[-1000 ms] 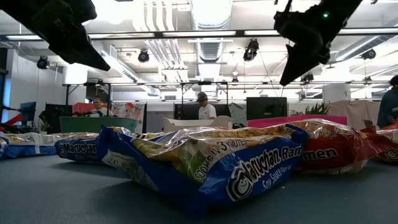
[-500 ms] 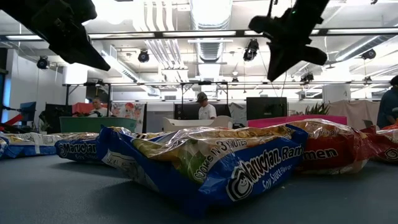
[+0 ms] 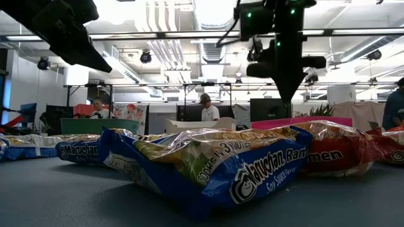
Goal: Sort Maruchan noodles
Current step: Put the red noodle pack into the pink bin
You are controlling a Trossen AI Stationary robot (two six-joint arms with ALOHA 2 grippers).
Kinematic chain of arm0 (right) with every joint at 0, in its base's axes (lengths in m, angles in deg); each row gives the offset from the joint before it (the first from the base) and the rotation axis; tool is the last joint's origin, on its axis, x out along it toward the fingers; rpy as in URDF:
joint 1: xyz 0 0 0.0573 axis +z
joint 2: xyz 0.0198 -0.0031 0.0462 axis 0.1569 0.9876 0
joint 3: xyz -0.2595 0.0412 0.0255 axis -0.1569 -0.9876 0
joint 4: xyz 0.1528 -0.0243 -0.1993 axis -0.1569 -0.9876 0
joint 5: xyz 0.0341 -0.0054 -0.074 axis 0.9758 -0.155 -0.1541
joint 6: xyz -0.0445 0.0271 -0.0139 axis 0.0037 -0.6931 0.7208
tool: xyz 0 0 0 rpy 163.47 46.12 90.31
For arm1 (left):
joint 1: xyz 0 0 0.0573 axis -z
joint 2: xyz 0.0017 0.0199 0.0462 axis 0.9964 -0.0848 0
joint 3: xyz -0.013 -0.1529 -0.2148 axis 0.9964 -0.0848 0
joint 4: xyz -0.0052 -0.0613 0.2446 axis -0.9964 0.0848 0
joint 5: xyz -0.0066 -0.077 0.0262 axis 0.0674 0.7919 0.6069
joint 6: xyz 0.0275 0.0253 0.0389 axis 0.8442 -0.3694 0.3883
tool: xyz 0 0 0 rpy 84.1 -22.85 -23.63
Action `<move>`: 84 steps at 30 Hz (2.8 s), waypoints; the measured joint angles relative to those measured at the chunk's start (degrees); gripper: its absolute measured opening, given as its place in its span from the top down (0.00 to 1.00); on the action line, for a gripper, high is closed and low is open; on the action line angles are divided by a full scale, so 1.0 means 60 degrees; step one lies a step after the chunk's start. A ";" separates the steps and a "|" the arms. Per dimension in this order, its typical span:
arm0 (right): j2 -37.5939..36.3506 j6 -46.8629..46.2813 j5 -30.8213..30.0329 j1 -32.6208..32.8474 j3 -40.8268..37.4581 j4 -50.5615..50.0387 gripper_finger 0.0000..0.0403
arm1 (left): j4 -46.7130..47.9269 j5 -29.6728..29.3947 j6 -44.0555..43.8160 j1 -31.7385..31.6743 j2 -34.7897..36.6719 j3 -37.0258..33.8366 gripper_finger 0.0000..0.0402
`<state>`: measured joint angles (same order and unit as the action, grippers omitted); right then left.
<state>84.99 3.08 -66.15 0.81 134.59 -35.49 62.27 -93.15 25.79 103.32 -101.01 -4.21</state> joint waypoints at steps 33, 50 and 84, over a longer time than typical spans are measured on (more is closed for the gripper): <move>0.1474 -0.1935 -0.0710 -0.0701 -0.0061 -0.0442 0.66 | 0.0007 -0.0001 -0.0036 -0.0001 -0.0013 0.0000 1.00; 0.2192 -0.1716 -0.0871 -0.0698 -0.0058 -0.0181 0.85 | 0.0007 -0.0001 -0.0036 0.0001 -0.0013 0.0000 1.00; 0.0969 -0.0496 -0.1079 -0.0539 0.0029 -0.0021 0.86 | 0.0008 -0.0004 -0.0033 0.0003 -0.0013 0.0000 1.00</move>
<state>90.80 0.11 -72.63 -2.43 134.77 -35.61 62.32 -93.18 25.60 103.33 -101.09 -4.21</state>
